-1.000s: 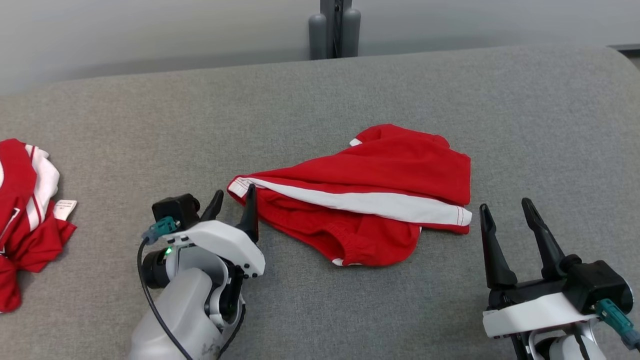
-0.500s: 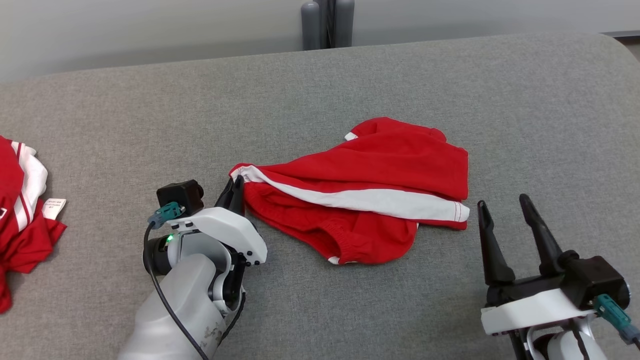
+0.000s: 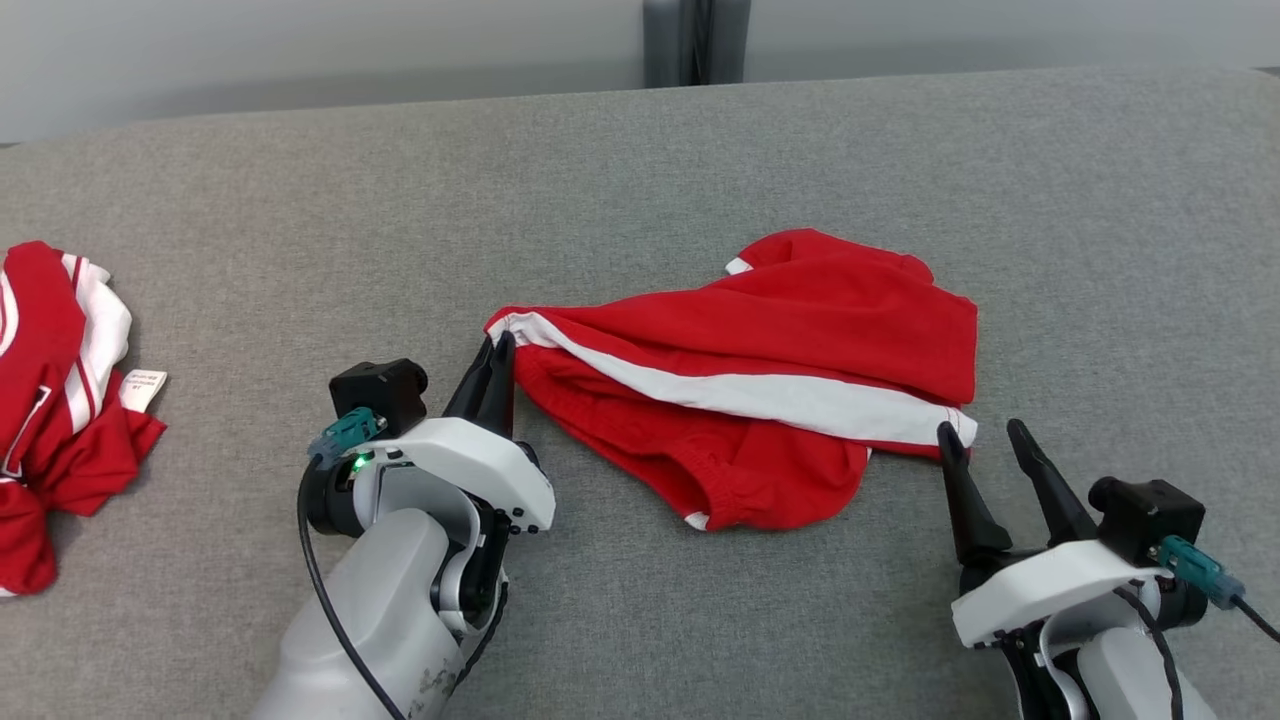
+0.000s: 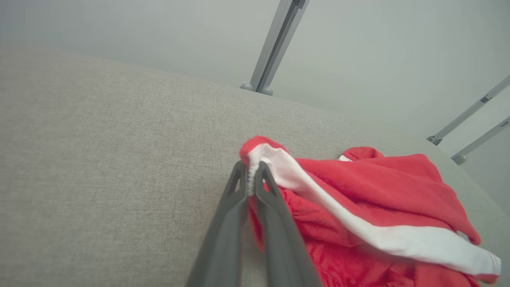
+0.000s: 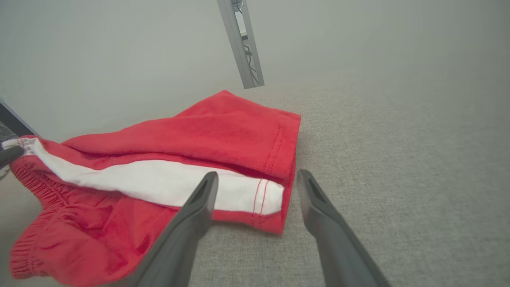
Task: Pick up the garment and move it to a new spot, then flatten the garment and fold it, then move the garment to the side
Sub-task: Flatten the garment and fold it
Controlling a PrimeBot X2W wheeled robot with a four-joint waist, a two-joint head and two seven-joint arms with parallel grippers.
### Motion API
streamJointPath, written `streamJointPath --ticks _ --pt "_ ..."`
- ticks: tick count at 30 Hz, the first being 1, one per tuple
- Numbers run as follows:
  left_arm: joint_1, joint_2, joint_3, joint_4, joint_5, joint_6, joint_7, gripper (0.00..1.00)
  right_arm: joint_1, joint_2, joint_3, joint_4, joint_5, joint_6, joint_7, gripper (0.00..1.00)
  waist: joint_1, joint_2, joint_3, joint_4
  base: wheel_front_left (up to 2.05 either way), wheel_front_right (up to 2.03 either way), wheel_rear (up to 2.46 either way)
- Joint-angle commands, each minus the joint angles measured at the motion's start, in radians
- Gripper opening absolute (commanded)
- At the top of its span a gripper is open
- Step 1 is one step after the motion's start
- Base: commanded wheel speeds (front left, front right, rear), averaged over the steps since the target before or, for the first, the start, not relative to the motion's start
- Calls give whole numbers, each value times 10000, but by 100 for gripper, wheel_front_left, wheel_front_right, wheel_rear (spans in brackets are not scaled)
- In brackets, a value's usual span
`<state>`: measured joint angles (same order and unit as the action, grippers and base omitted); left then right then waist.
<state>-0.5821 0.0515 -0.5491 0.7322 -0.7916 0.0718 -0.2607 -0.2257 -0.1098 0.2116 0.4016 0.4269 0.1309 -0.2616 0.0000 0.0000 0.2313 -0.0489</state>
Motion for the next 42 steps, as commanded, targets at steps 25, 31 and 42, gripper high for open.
streamJointPath --ticks 25,31,42 --pt "564 493 371 -1535 856 -92 -50 0 -1078 -493 516 1133 594 1 -59 0 0 0 -62 196 0 0 0" --pt "486 1351 527 -2620 857 -670 129 0 -960 -804 -421 -573 325 1 -59 0 0 0 -542 20 0 0 0" --pt "-46 2492 1008 -6241 -719 -1479 2212 0 -1660 -1662 -1203 -3140 -385 1 -57 0 0 0 -1771 -57 0 0 0"
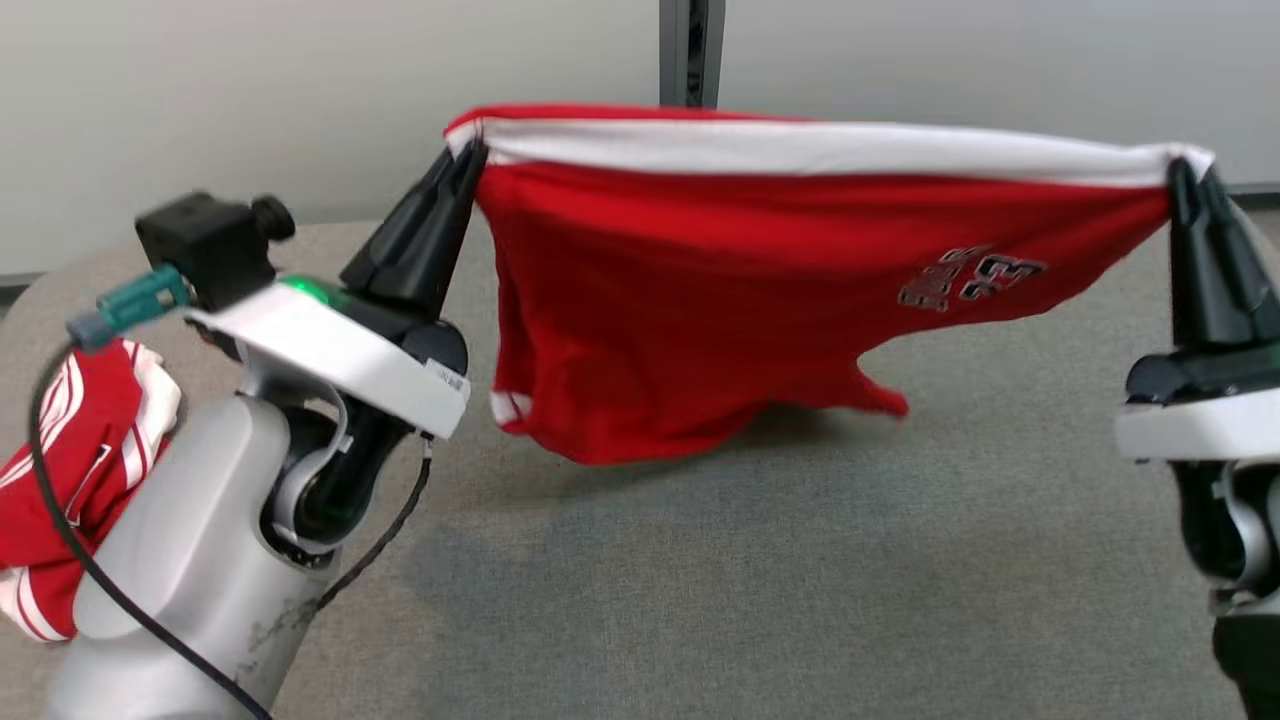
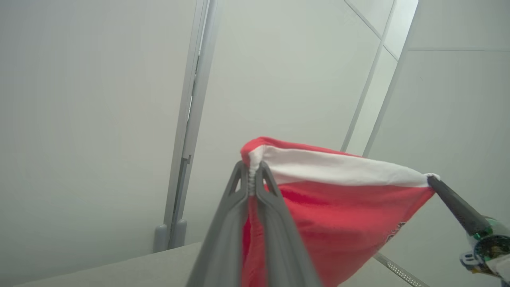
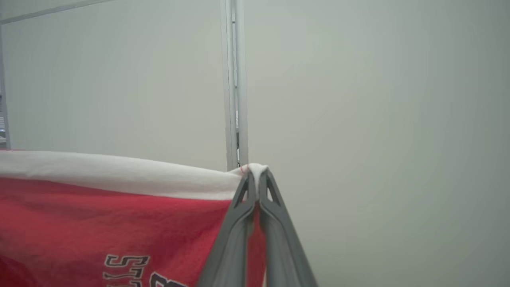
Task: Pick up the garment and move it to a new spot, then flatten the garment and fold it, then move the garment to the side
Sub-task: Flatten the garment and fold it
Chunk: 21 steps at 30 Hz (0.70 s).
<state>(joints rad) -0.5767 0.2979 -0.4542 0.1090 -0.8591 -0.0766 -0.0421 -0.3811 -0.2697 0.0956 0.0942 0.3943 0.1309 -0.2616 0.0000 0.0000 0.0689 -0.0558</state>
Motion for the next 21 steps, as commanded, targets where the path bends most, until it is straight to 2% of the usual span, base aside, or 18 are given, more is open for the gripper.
streamJointPath --ticks 1,6,10,17,18,21 --pt "-212 55 83 -262 -182 6 234 0 -289 -142 -61 -154 -121 1 -57 0 0 0 -198 5 0 0 0" --pt "-1063 150 210 -973 -641 78 1079 0 -1228 -506 16 -70 -402 1 -57 0 0 0 -238 -26 0 0 0" --pt "-2079 148 202 -623 -502 67 1437 0 -2317 -670 330 414 -507 1 -47 0 0 0 209 -45 0 0 0" --pt "-5044 -346 -76 1569 615 -197 844 0 -5595 -948 1126 2052 -626 1 -37 0 0 0 1945 6 0 0 0" --pt "-5044 -346 -76 1569 615 -197 844 0 -5595 -948 1126 2052 -626 1 -37 0 0 0 1945 6 0 0 0" --pt "-6760 -638 -236 2849 1347 -269 218 0 -7375 -1036 1538 2627 -782 1 -36 0 0 0 2971 35 0 0 0"
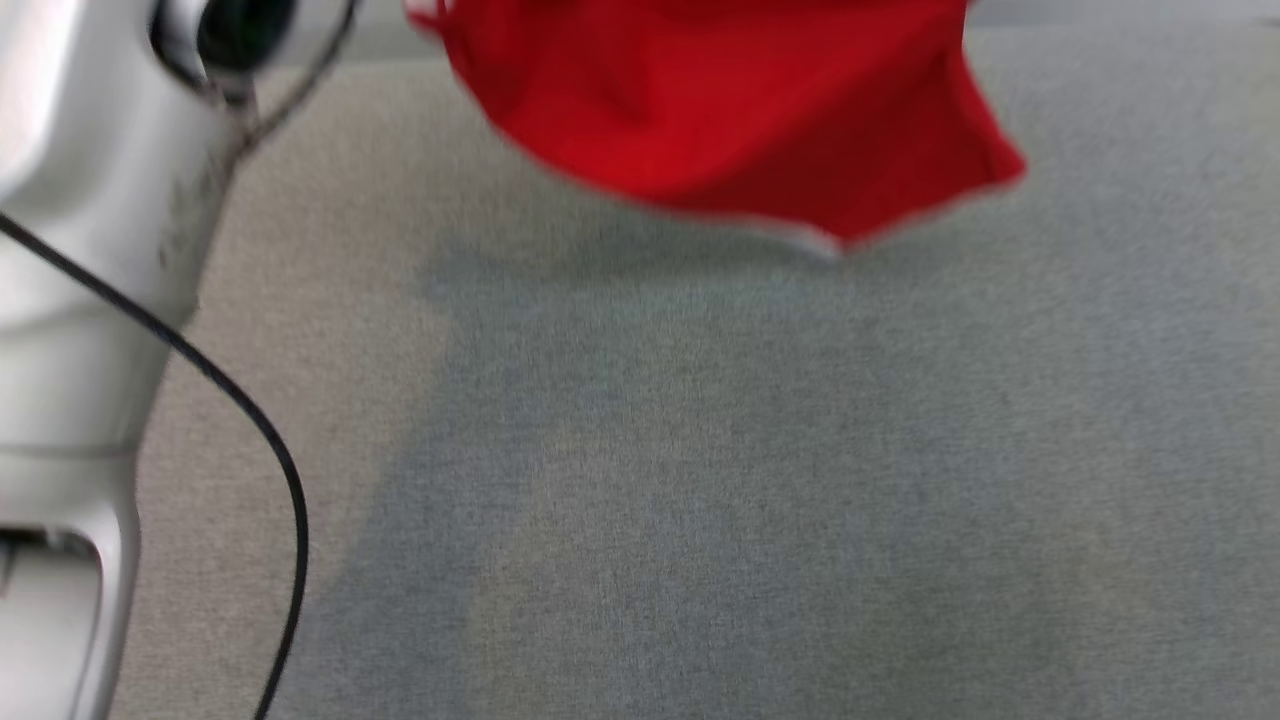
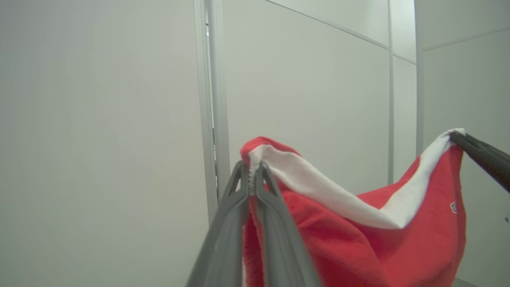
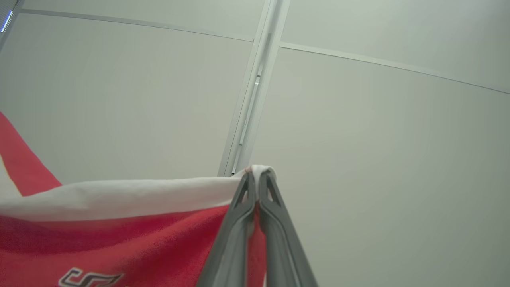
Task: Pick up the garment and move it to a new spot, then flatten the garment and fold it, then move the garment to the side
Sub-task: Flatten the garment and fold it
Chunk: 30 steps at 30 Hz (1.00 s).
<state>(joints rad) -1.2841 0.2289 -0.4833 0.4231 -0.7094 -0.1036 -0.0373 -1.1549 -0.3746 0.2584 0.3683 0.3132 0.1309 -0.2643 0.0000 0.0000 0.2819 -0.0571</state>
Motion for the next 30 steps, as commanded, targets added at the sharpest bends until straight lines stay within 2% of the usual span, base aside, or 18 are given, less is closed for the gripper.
streamJointPath --ticks 1,6,10,15,18,23,27,30 --pt "-226 -10 -4 162 165 -3 -146 0 -179 -22 63 67 -88 1 -10 0 0 0 1177 54 0 0 0" --pt "-2501 -468 -255 2369 1299 -74 -1813 0 -2607 10 329 765 -545 1 -10 0 0 0 2554 88 0 0 0" --pt "-3543 -739 -383 3534 2133 -101 -2248 0 -3630 -21 689 1176 -1100 1 -9 0 0 0 3375 141 0 0 0" --pt "-3268 -914 -192 3164 2761 -238 -2282 0 -3814 -121 1040 1529 -1099 1 -10 0 0 0 4078 235 0 0 0" --pt "-2613 -989 -431 2737 2722 -274 -2279 0 -3210 -189 1083 1385 -973 1 -10 0 0 0 4276 274 0 0 0" --pt "-419 -263 -1690 653 2058 -265 -2281 0 -1043 -672 967 311 -721 1 -10 0 0 0 3881 337 0 0 0" --pt "1348 373 -2080 -933 1916 -267 -2282 0 1127 -981 389 -666 -564 1 -10 0 0 0 3236 358 0 0 0" --pt "2663 749 -2264 -1932 1887 -268 -2281 0 2879 -966 -181 -1306 -380 1 -9 0 0 0 2703 345 0 0 0"
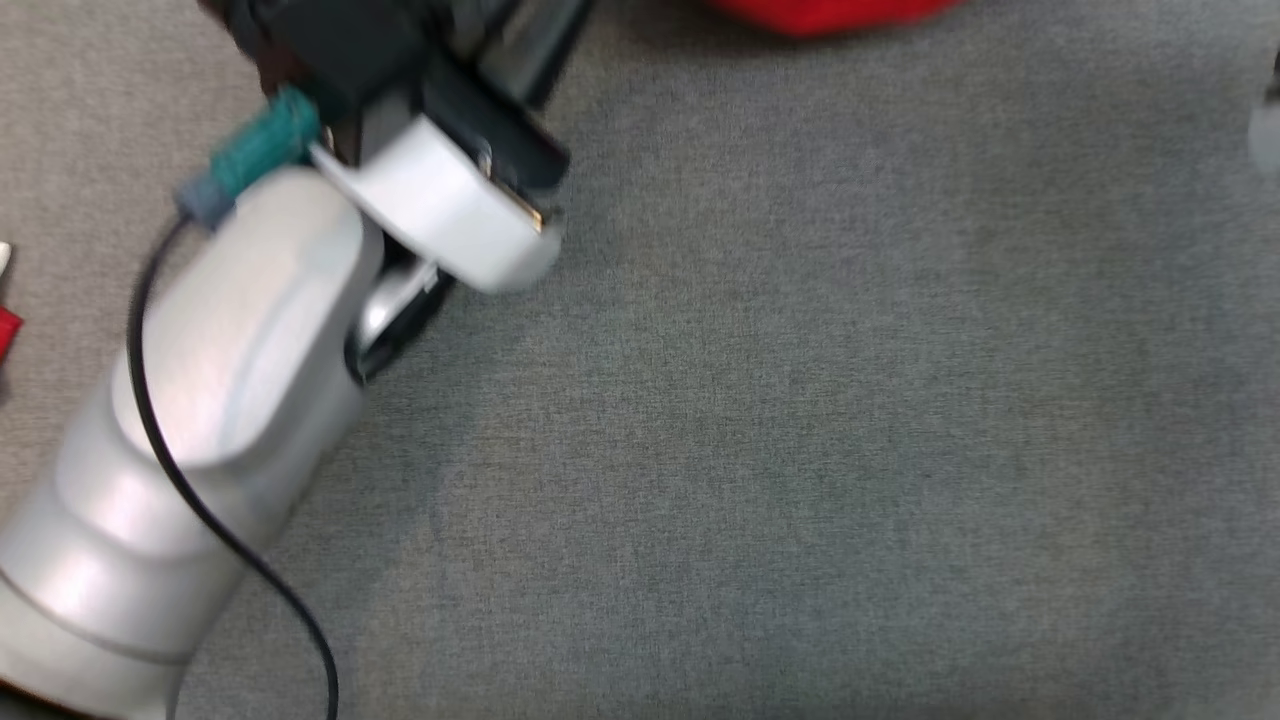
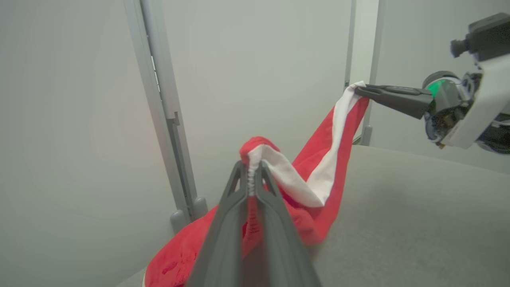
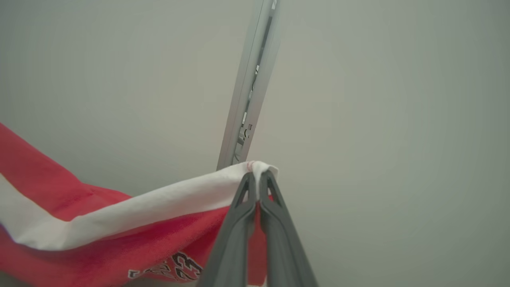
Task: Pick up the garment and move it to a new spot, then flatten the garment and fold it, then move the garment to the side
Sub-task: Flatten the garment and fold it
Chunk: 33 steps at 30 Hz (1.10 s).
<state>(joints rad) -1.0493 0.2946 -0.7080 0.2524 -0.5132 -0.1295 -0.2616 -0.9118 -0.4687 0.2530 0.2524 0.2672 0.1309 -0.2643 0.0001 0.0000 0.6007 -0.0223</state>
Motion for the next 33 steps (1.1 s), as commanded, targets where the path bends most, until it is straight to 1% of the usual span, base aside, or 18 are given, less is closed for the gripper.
streamJointPath --ticks 1,6,9,10,14,16,20,23,26,27,29,31,33 --pt "748 256 -171 -480 -69 -9 -38 0 1046 -7 -230 -313 121 1 -9 0 -1 0 -663 -23 0 0 0" --pt "2493 909 -564 -1368 110 -8 -40 0 3261 272 -737 -885 354 1 -10 0 -1 0 -1467 -247 0 0 0" --pt "3332 1084 -828 -1607 279 -8 -40 0 4308 395 -866 -983 485 1 -10 0 -1 0 -1923 -293 0 0 0" --pt "3332 1084 -828 -1607 279 -8 -40 0 4308 395 -866 -983 485 1 -10 0 -1 0 -1923 -293 0 0 0" --pt "4383 1384 -1279 -1786 452 -9 -39 0 5558 443 -1092 -1111 566 1 -10 0 -1 0 -2490 -360 0 0 0" --pt "4861 1501 -1337 -1872 489 -9 -40 0 6148 480 -1248 -1259 562 1 -10 0 -1 0 -2745 -391 0 0 0" --pt "5972 1638 -1148 -1908 139 -9 -39 0 7326 573 -1630 -1651 564 1 -10 0 -1 0 -3211 -422 0 0 0" --pt "6606 1866 -1338 -2073 -133 -9 -39 0 8331 654 -2054 -1974 597 1 -10 0 -1 0 -3429 -329 0 0 0" --pt "6829 2118 -1674 -2317 -426 -9 -41 0 9239 806 -2402 -2436 500 1 -10 0 -1 0 -3466 -192 0 0 0" --pt "6852 2178 -1728 -2373 -557 -9 -41 0 9443 854 -2504 -2606 507 1 -10 0 -1 0 -3430 -170 0 0 0" --pt "6763 2060 -1790 -2458 -967 -9 -39 0 9613 926 -2646 -2764 516 1 -10 0 -1 0 -3331 -123 0 0 0" --pt "6412 2049 -2015 -2401 -997 -10 -1 0 9313 925 -2584 -2684 395 1 -10 0 -1 0 -3190 -114 0 0 0" --pt "6171 1769 -2049 -2236 -1208 -10 -11 0 8685 917 -2433 -2480 373 1 -10 0 -1 0 -3019 -120 0 0 0"
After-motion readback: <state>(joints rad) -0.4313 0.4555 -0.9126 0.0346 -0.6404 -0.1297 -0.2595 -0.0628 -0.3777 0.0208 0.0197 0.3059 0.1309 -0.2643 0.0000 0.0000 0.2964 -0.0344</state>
